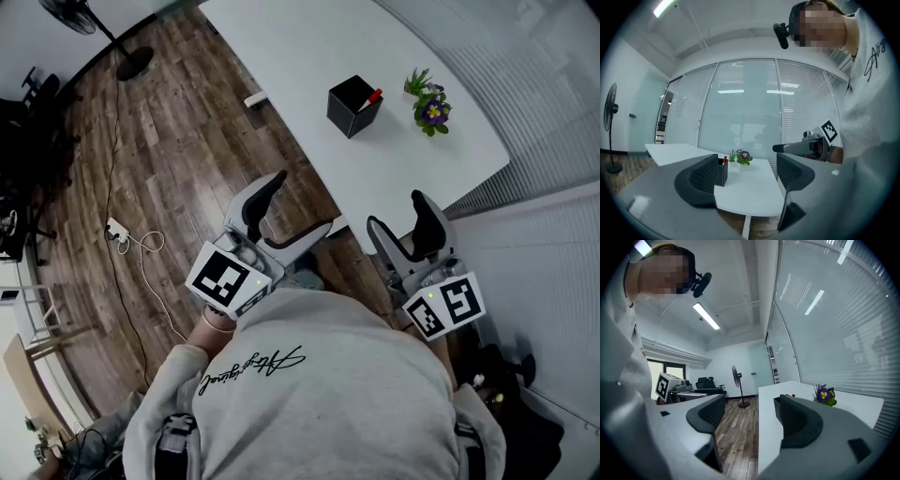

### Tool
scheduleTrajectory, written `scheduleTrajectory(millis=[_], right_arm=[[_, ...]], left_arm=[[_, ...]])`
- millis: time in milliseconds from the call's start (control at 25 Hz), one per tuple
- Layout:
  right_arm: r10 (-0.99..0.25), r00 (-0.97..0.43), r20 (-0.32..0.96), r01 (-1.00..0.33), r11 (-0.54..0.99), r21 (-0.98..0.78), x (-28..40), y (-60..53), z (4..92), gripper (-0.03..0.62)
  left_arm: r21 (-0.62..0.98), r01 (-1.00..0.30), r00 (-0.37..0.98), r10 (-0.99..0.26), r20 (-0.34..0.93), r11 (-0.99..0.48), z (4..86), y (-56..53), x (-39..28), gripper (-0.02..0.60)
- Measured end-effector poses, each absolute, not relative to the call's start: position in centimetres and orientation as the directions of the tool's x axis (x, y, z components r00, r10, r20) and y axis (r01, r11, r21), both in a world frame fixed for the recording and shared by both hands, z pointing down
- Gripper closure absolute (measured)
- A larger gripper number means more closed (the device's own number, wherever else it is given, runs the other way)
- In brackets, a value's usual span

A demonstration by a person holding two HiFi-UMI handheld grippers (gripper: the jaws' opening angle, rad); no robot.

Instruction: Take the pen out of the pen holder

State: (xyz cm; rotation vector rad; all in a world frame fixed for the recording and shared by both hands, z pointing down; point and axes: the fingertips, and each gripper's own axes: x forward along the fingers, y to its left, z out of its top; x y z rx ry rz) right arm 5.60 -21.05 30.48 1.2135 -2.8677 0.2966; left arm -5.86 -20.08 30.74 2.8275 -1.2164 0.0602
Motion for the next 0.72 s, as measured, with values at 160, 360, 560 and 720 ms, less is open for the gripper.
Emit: scheduleTrajectory(millis=[160, 360, 560, 720], right_arm=[[-0.72, -0.688, 0.087, -0.723, 0.671, -0.163, 4.6, -22.6, 30.2, 0.247], [-0.733, -0.674, 0.092, -0.737, 0.657, -0.161, 3.9, -24.5, 30.3, 0.249], [-0.748, -0.657, 0.09, -0.751, 0.64, -0.165, 3.0, -25.9, 30.4, 0.25], [-0.754, -0.65, 0.094, -0.757, 0.63, -0.174, 2.9, -26.7, 30.9, 0.25]], left_arm=[[0.044, -0.715, 0.699, -0.713, 0.056, -0.697, 30.6, -21.9, -6.8, 0.207], [0.048, -0.697, 0.717, -0.695, 0.05, -0.715, 30.7, -24.0, -7.4, 0.207], [0.049, -0.68, 0.733, -0.678, 0.055, -0.731, 30.9, -25.6, -8.2, 0.207], [0.053, -0.674, 0.739, -0.671, 0.062, -0.737, 31.2, -26.5, -8.3, 0.207]])
